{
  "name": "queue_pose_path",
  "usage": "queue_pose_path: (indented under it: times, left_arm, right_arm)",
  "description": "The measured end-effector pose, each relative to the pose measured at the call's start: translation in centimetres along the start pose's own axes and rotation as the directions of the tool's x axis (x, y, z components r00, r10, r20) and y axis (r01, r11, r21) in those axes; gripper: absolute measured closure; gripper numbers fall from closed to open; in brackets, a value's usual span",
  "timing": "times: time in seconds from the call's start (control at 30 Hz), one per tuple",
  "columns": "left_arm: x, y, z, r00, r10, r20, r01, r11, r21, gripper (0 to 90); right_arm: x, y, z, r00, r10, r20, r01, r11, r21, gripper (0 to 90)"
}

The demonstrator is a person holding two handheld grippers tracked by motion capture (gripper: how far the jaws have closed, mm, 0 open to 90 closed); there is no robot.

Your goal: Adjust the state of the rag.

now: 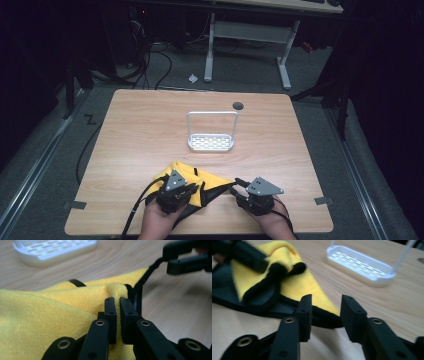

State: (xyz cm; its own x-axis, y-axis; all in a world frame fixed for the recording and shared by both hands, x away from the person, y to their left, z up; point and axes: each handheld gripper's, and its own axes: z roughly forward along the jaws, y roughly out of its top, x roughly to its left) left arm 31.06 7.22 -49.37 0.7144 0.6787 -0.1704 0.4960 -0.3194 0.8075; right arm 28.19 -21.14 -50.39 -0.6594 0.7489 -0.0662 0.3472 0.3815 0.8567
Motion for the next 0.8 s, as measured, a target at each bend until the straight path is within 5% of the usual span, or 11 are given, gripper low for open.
queue_pose_path:
  times: [0.03,0.17,0.33,0.43,0.53,0.57,0.6,0.63,0.67,0.7,0.8]
  left_arm:
    - [0.9,0.2,-0.7,0.9993,-0.038,0.005,0.039,0.9989,-0.027,85.1]
    - [2.4,0.3,-2.2,0.997,-0.077,0.003,0.077,0.9939,-0.078,85.0]
    - [3.9,-0.1,-3.6,0.9942,-0.106,-0.014,0.104,0.9884,-0.111,85.0]
    - [5.5,-0.7,-4.8,0.9868,-0.161,-0.02,0.156,0.9765,-0.148,85.0]
    - [7.8,-1.7,-6.6,0.9739,-0.217,-0.068,0.201,0.961,-0.19,84.9]
    - [7.8,-1.7,-6.6,0.9739,-0.217,-0.068,0.201,0.961,-0.19,84.9]
    - [9.1,-2.3,-7.4,0.9634,-0.255,-0.084,0.233,0.9494,-0.211,84.9]
    - [9.1,-2.3,-7.4,0.9634,-0.255,-0.084,0.233,0.9494,-0.211,84.9]
    - [10.3,-2.9,-8.1,0.9514,-0.289,-0.105,0.262,0.9397,-0.221,84.8]
    - [10.3,-2.9,-8.1,0.9514,-0.289,-0.105,0.262,0.9397,-0.221,84.8]
    - [11.9,-3.8,-8.4,0.9339,-0.337,-0.12,0.305,0.9252,-0.226,84.7]
  right_arm:
    - [0.8,0.2,0.5,0.9994,-0.001,-0.035,0.002,0.999,0.034,74.3]
    - [2.0,0.2,2.2,0.9958,-0.014,-0.091,0.024,0.994,0.11,85.3]
    - [2.6,0.6,3.8,0.9934,-0.039,-0.108,0.055,0.988,0.144,89.5]
    - [2.9,0.9,4.7,0.993,-0.047,-0.109,0.064,0.985,0.163,90.0]
    - [3.1,0.8,5.7,0.9913,-0.056,-0.119,0.08,0.975,0.207,90.0]
    - [3.1,0.8,5.7,0.9913,-0.056,-0.119,0.08,0.975,0.207,90.0]
    - [3.2,0.8,6.1,0.9895,-0.075,-0.124,0.101,0.971,0.217,90.0]
    - [3.2,0.8,6.1,0.9895,-0.075,-0.124,0.101,0.971,0.217,90.0]
    - [3.2,0.9,6.2,0.9883,-0.086,-0.126,0.112,0.968,0.224,90.0]
    - [3.3,0.9,6.1,0.9887,-0.083,-0.125,0.11,0.968,0.226,90.0]
    - [3.2,0.8,6.0,0.9883,-0.09,-0.123,0.116,0.968,0.223,90.0]
